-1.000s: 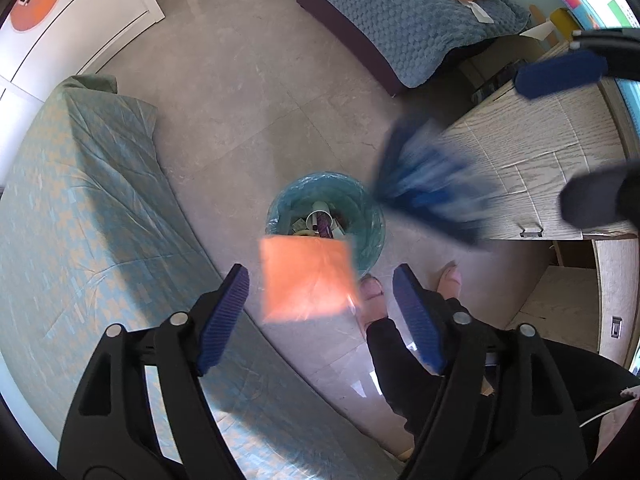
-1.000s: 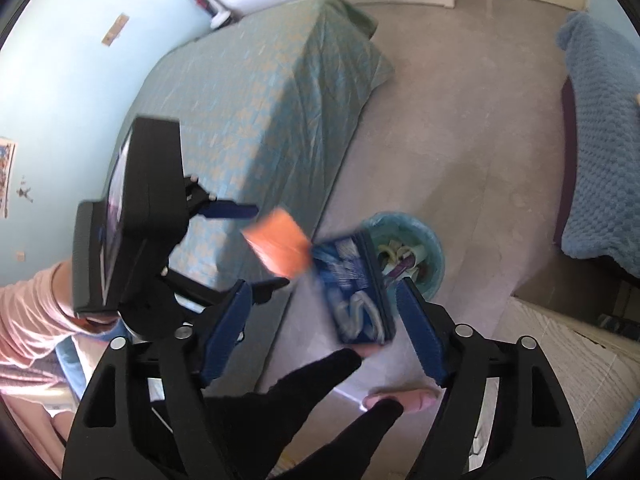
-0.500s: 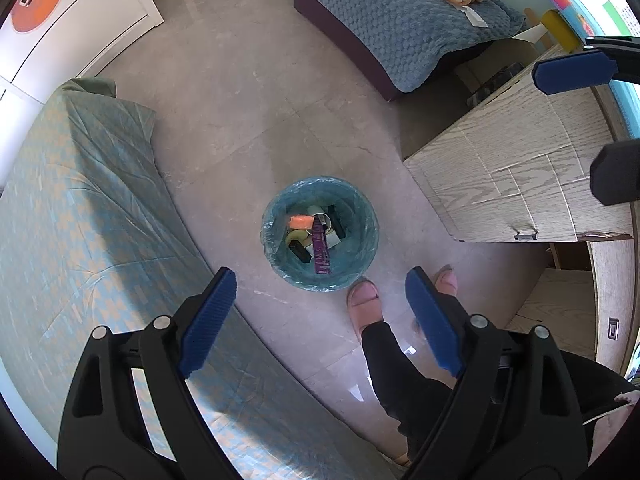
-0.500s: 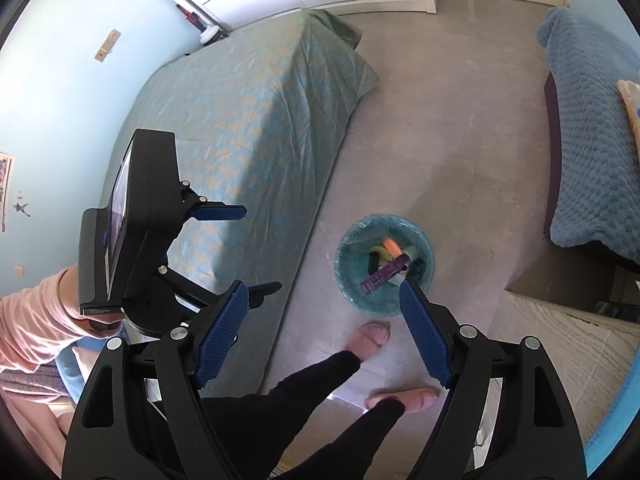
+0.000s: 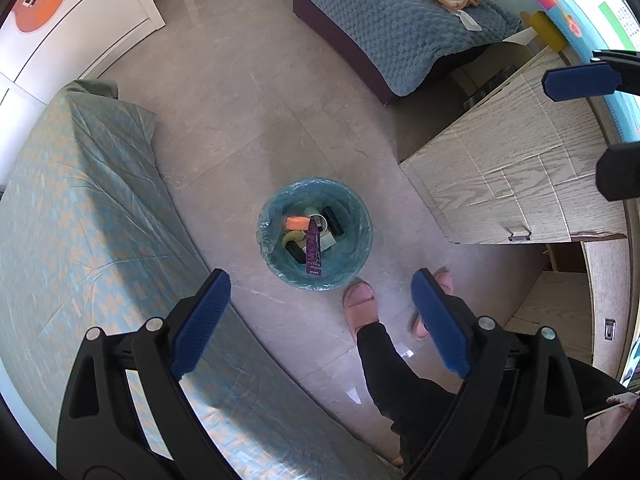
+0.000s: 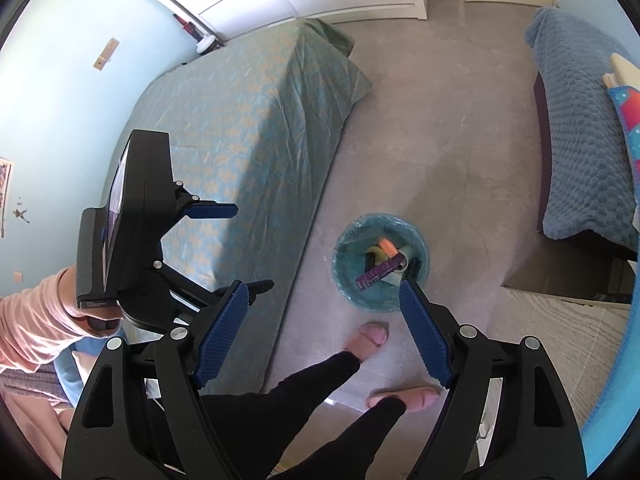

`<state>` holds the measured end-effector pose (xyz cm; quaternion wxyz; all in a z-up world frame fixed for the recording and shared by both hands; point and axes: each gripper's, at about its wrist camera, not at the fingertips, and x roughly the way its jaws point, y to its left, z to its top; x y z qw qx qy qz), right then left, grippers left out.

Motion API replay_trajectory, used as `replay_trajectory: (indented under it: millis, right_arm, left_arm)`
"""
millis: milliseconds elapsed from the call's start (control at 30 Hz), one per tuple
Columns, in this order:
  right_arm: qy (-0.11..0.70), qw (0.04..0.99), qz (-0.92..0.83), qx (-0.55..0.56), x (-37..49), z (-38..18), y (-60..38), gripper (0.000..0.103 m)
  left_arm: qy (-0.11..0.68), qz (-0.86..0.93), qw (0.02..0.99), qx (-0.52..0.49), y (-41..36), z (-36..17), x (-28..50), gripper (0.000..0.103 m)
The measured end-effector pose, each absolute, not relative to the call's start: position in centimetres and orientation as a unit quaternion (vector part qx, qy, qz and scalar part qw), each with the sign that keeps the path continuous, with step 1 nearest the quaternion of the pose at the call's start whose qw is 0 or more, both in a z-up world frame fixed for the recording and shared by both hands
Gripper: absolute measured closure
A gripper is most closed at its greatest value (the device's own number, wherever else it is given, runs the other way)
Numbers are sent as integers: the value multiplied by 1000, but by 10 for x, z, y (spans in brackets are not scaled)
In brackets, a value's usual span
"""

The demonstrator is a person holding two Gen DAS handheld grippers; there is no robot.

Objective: Collect trash

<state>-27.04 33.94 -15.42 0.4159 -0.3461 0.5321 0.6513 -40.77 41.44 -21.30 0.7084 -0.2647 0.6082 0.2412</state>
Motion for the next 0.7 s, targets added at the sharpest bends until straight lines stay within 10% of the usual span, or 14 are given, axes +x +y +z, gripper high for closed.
replay_trajectory:
  millis: [700]
  right_arm:
    - [474,529,647,-277,-202,-55,234,17]
  left_arm:
    - [591,261,735,-204,360,-121,-355,7]
